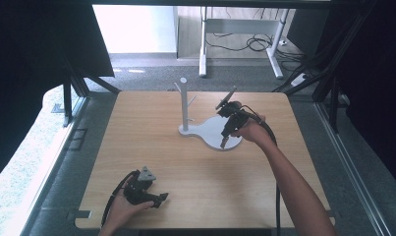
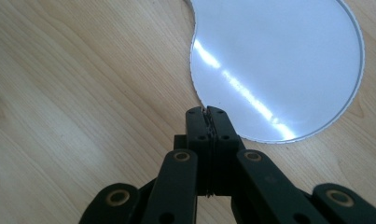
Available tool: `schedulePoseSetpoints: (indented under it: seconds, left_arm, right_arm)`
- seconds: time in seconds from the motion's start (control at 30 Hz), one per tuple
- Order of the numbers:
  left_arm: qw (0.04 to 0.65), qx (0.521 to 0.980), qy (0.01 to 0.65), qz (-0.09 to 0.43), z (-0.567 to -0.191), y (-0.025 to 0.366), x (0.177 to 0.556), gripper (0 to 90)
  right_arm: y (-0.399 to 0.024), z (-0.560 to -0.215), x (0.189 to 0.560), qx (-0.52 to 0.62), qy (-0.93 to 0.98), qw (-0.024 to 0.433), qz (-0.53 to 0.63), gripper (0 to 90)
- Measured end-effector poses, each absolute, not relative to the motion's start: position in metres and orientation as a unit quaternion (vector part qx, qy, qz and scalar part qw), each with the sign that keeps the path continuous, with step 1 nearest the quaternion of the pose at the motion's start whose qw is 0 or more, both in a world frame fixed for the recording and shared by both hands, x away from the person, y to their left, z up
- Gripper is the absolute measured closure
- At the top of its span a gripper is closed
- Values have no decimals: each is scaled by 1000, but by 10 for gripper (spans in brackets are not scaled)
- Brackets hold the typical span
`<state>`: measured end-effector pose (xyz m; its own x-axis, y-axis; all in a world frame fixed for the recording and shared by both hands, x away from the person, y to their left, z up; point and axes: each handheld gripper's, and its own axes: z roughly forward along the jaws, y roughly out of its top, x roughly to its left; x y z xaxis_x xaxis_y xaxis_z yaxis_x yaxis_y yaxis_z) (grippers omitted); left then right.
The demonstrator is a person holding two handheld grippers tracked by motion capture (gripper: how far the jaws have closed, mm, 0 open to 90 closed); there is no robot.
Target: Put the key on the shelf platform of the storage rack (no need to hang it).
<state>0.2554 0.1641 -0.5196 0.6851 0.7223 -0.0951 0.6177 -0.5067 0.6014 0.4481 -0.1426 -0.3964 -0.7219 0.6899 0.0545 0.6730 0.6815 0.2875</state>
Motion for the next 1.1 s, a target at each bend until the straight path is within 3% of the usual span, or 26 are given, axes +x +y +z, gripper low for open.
schedulePoseSetpoints:
  seconds: [1.1]
  left_arm:
    - [313, 861, 392, 83, -518, 168, 256, 200]
  right_arm:
    - [-137, -401, 494, 399, 907, 32, 128, 896]
